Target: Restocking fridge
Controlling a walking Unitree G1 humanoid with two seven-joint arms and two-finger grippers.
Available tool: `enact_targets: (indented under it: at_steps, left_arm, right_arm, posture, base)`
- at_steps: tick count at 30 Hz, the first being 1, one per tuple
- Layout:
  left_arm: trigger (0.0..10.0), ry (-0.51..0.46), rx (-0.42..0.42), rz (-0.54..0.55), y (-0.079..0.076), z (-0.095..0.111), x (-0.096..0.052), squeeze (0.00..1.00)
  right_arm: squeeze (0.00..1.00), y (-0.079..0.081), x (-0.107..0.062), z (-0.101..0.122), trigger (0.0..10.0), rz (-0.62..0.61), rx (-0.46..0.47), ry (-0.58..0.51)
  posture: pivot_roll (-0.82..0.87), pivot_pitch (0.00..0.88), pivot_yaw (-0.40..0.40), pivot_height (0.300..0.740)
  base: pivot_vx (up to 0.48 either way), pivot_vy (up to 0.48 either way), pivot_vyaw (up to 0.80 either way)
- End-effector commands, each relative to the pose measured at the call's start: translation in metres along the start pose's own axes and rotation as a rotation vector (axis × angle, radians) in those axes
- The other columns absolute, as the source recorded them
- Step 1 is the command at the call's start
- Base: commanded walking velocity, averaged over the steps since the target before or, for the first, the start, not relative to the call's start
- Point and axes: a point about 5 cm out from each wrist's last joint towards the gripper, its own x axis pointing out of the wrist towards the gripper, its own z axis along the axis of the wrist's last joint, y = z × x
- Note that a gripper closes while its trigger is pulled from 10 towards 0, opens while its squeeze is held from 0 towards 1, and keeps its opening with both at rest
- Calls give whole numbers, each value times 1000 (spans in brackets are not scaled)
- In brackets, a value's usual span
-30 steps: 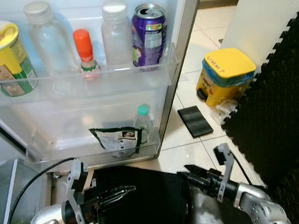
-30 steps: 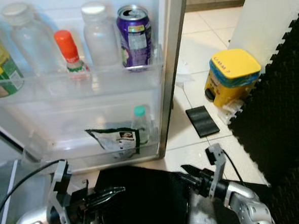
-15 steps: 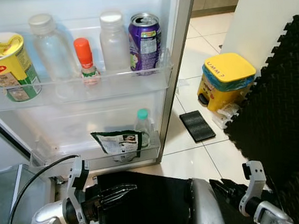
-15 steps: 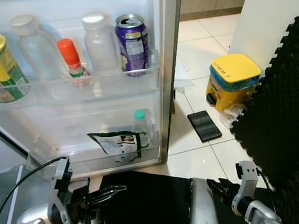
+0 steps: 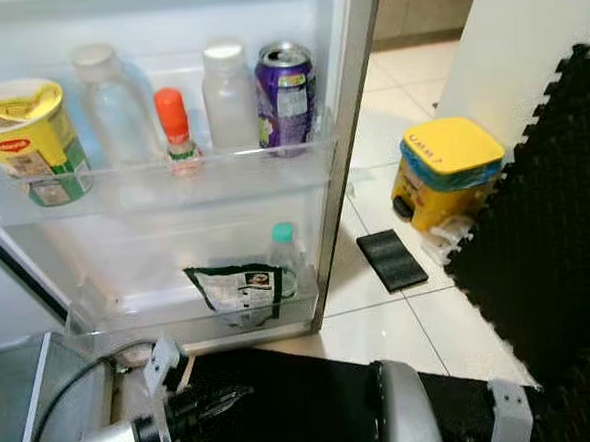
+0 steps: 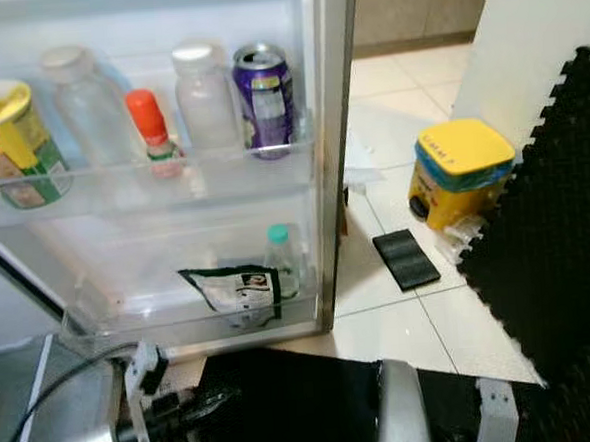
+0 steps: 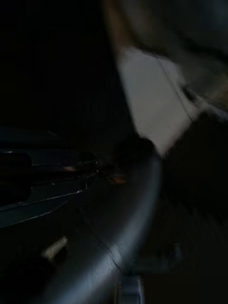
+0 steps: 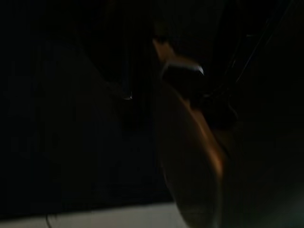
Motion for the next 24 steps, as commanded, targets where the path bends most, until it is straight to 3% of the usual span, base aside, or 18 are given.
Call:
enact_targets:
  at_steps: [1,3,4,7,11,17,24]
  left_arm:
    - [10000,39,-26,68,3,-15,-1,0]
    - [10000,95,-58,181,10,-32,-6,0]
    - [10000,95,-58,181,10,-32,-6,0]
    - [10000,179,-150,350,16,-64,-17,0]
    - [10000,234,-222,436,11,-88,-25,0]
    - [10000,251,-276,500,6,-104,-32,0]
    - [10000,236,-284,535,9,-105,-34,0]
  right_arm:
    - [0,1,0,-5,10000,-10,-2,7]
    - [0,4,1,-8,10000,-9,-7,17]
    - [0,4,1,-8,10000,-9,-7,17]
    - [0,8,3,-9,10000,-9,-10,25]
    - [0,11,5,-11,10000,-7,-15,36]
    - [0,12,6,-11,10000,-7,-19,37]
    - [0,10,5,-10,10000,-11,-25,37]
  posture:
    - [94,103,-33,472]
    - [91,97,-34,482]
    - [91,97,-34,482]
    - [91,87,-38,497]
    - [91,81,-40,512]
    - [86,76,-42,532]
    - [88,76,-43,557]
  base:
    - [0,0,0]
    - [0,0,0]
    - [0,0,0]
    - [0,0,0]
    - [0,0,0]
    - [0,0,0]
    - [0,0,0]
